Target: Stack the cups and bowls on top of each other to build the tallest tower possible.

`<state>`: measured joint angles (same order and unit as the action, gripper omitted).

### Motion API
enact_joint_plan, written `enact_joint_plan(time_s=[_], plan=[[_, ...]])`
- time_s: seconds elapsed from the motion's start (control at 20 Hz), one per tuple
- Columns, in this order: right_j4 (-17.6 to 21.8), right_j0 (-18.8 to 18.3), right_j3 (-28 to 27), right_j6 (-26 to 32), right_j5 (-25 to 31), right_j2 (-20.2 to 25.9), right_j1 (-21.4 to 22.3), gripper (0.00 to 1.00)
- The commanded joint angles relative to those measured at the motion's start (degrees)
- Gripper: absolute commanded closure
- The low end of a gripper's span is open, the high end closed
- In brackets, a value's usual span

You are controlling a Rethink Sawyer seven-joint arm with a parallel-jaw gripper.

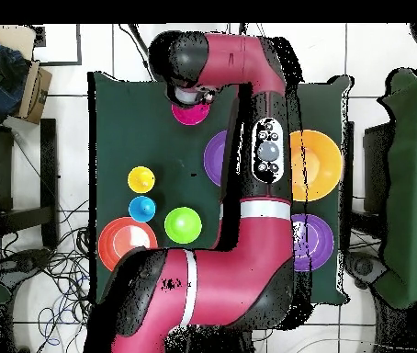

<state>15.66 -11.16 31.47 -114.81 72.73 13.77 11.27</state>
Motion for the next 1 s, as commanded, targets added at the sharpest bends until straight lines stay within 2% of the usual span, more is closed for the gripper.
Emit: enact_joint_plan(time_s=[0.05,0.55,1.0], plan=[[1.2,0.3,10.6,8.5,-3.2,0.9,1.7,0.0],[1.5,-0.5,16.1,8.1,-6.6,0.9,3.9,0.0],[1.4,-1.0,19.0,7.6,-7.9,1.1,5.2,0.0]])
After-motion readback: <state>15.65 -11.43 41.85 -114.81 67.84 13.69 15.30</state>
